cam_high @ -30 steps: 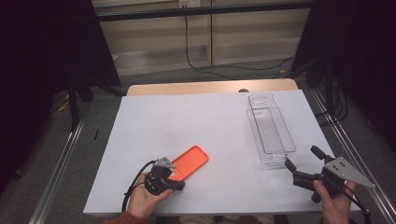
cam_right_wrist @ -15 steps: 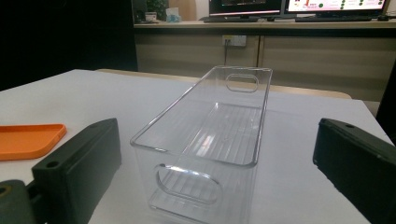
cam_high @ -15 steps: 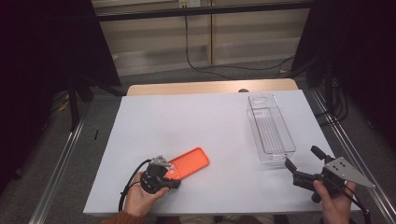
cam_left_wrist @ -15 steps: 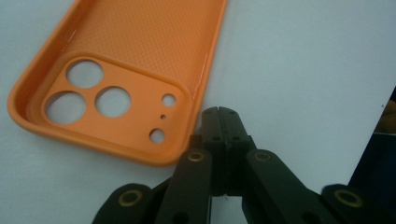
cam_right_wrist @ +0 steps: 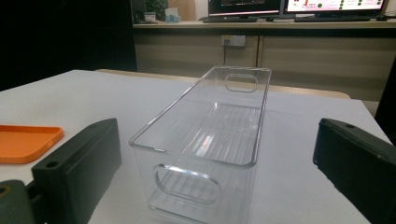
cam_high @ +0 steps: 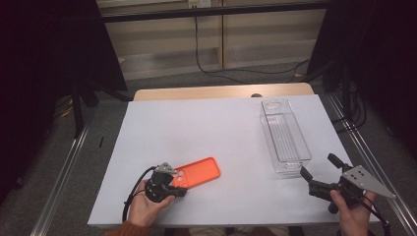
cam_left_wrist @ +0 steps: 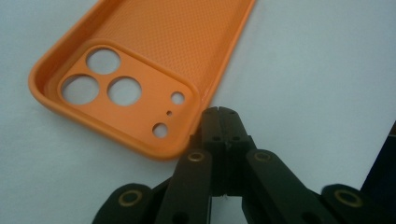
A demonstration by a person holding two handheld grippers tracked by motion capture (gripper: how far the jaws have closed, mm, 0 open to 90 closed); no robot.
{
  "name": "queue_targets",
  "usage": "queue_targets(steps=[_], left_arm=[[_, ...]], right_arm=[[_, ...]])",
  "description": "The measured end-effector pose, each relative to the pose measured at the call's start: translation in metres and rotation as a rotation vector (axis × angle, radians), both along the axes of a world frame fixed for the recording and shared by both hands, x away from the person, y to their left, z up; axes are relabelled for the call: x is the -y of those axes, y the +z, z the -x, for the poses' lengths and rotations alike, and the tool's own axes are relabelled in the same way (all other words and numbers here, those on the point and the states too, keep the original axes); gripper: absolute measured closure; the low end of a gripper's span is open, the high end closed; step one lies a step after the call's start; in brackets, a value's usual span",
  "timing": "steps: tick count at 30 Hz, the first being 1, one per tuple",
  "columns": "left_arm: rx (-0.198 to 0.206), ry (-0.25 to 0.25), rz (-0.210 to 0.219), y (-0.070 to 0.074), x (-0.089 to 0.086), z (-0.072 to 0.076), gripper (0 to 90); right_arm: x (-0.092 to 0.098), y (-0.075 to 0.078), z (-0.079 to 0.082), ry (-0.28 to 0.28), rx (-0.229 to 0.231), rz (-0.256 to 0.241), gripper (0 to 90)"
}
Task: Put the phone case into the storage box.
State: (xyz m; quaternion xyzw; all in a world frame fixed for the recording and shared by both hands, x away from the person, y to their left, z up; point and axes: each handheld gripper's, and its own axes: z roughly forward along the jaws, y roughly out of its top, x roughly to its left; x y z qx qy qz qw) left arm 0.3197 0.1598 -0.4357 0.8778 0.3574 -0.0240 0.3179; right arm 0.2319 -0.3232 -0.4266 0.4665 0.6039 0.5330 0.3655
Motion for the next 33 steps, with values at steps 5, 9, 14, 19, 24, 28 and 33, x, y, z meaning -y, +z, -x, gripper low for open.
queue_targets(steps=[5, 9, 14, 19, 24, 28, 33], left_arm=[[0.001, -0.001, -0.012, 0.001, -0.004, -0.003, 90.0], [0.003, 0.004, -0.015, 0.001, -0.005, -0.004, 90.0], [0.011, 0.016, -0.021, 0.001, -0.007, -0.005, 90.0], [0.013, 0.023, -0.026, 0.001, -0.009, -0.006, 90.0], [0.015, 0.04, -0.026, 0.001, -0.01, -0.008, 90.0], [0.02, 0.041, -0.032, 0.001, -0.011, -0.01, 90.0], [0.022, 0.047, -0.036, 0.002, -0.012, -0.014, 90.0]], right_arm=[[0.0, 0.0, 0.0, 0.002, 0.001, 0.005, 0.2], [0.0, 0.0, 0.0, 0.002, -0.001, 0.002, 0.2], [0.0, 0.0, 0.0, 0.0, 0.0, 0.003, 0.2], [0.0, 0.0, 0.0, -0.001, 0.001, 0.002, 0.2], [0.0, 0.0, 0.0, 0.0, 0.001, 0.002, 0.2], [0.0, 0.0, 0.0, -0.002, 0.001, 0.002, 0.2], [0.0, 0.0, 0.0, -0.003, 0.002, 0.003, 0.2]])
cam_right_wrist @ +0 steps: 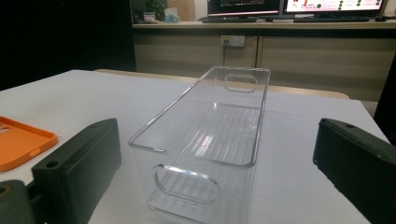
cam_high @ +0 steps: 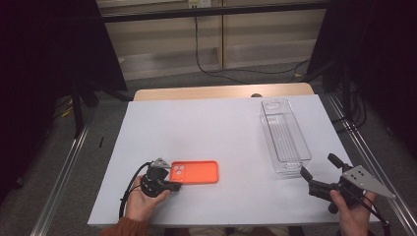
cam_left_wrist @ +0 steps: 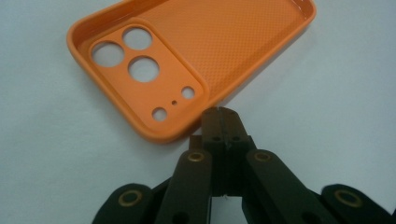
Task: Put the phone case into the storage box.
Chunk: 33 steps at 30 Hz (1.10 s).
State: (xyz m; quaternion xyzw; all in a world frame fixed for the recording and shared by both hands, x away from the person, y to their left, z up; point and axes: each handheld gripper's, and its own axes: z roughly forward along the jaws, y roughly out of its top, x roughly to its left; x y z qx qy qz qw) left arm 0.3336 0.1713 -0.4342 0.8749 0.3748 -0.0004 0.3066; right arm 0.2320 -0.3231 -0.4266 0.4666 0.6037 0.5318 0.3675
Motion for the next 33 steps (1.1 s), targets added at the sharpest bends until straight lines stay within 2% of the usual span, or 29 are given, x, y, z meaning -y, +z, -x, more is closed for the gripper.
queue_targets(steps=[8, 11, 33], left_arm=[[0.009, 0.017, -0.01, 0.0, -0.002, -0.007, 90.0], [0.024, 0.031, -0.027, 0.001, -0.004, -0.009, 90.0], [0.051, 0.097, -0.05, 0.001, -0.011, -0.03, 90.0]], right_arm=[[0.0, 0.0, 0.0, 0.001, 0.0, 0.001, 0.2], [0.0, 0.0, 0.0, 0.0, 0.0, 0.002, 0.2], [0.0, 0.0, 0.0, -0.002, -0.001, 0.002, 0.2]])
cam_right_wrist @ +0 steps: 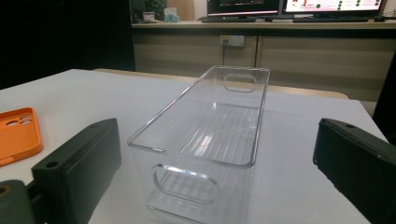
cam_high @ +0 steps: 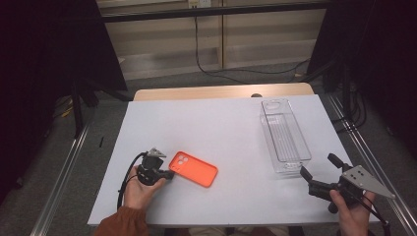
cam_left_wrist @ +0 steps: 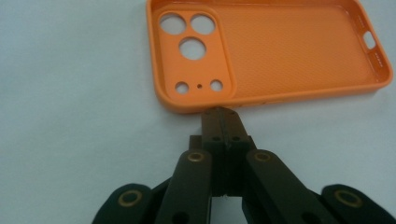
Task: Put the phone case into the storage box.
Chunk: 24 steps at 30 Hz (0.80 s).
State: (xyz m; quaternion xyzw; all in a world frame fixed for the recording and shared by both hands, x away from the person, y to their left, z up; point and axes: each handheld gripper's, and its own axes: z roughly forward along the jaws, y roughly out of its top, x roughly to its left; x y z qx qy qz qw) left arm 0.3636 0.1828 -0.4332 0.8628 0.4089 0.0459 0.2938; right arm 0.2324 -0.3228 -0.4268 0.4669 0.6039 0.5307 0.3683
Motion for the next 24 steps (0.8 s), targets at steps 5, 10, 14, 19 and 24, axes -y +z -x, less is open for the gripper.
queue_targets(steps=[5, 10, 14, 19, 24], left_arm=[[0.005, 0.011, -0.012, 0.001, -0.001, -0.006, 90.0], [0.016, 0.02, -0.014, 0.001, -0.001, -0.012, 90.0], [0.024, 0.033, -0.013, 0.001, -0.001, -0.016, 90.0], [0.025, 0.041, -0.007, 0.0, 0.0, -0.022, 90.0], [0.048, 0.041, -0.02, 0.004, 0.004, -0.028, 90.0]], right_arm=[[0.0, 0.0, 0.0, 0.0, 0.002, 0.002, 0.2], [0.0, 0.0, 0.0, -0.002, 0.001, 0.001, 0.2], [0.0, 0.0, 0.0, -0.002, 0.002, 0.003, 0.2], [0.0, 0.0, 0.0, -0.002, 0.003, 0.004, 0.2], [0.0, 0.0, 0.0, -0.001, 0.002, 0.003, 0.2]])
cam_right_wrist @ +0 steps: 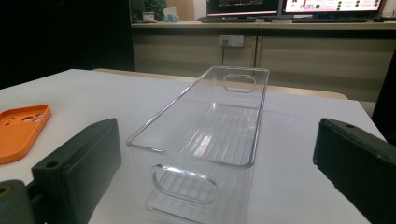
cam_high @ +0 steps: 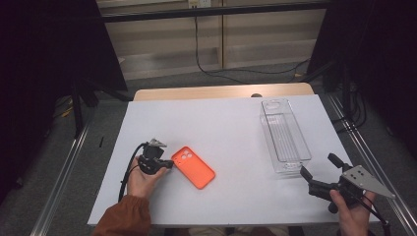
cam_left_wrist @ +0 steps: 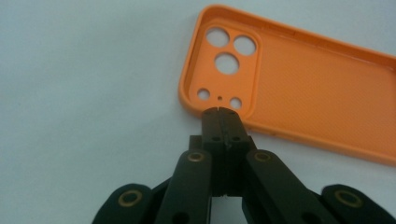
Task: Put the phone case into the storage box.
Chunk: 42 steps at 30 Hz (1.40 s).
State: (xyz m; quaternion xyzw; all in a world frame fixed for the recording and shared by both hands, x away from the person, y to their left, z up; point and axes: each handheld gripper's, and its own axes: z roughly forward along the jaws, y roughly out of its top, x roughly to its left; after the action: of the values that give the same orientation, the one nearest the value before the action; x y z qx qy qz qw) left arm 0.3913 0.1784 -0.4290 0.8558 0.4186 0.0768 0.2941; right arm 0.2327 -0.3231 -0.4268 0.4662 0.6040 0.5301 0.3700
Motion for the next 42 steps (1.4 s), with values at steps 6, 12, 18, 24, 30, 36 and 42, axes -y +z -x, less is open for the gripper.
queue_targets(steps=[6, 12, 18, 24, 30, 36, 42], left_arm=[[0.011, 0.013, 0.008, -0.001, 0.002, -0.007, 90.0], [0.021, 0.011, -0.001, -0.001, 0.004, -0.014, 90.0], [0.03, 0.017, 0.01, -0.003, 0.007, -0.018, 90.0], [0.042, 0.016, 0.02, -0.004, 0.008, -0.022, 90.0], [0.047, 0.018, 0.017, -0.006, 0.01, -0.026, 90.0], [0.05, 0.018, 0.013, -0.008, 0.012, -0.031, 90.0], [0.052, 0.023, 0.018, -0.008, 0.016, -0.034, 90.0]], right_arm=[[0.0, 0.0, 0.0, 0.002, 0.0, 0.002, 0.2], [0.0, 0.0, 0.0, 0.002, -0.001, 0.002, 0.2], [0.0, 0.0, 0.0, 0.004, -0.001, 0.003, 0.2], [0.0, 0.0, 0.0, 0.004, -0.003, 0.002, 0.2], [0.0, 0.0, 0.0, 0.004, -0.002, 0.003, 0.2], [0.0, 0.0, 0.0, 0.005, -0.003, 0.003, 0.2], [0.0, 0.0, 0.0, 0.008, -0.002, 0.004, 0.3]])
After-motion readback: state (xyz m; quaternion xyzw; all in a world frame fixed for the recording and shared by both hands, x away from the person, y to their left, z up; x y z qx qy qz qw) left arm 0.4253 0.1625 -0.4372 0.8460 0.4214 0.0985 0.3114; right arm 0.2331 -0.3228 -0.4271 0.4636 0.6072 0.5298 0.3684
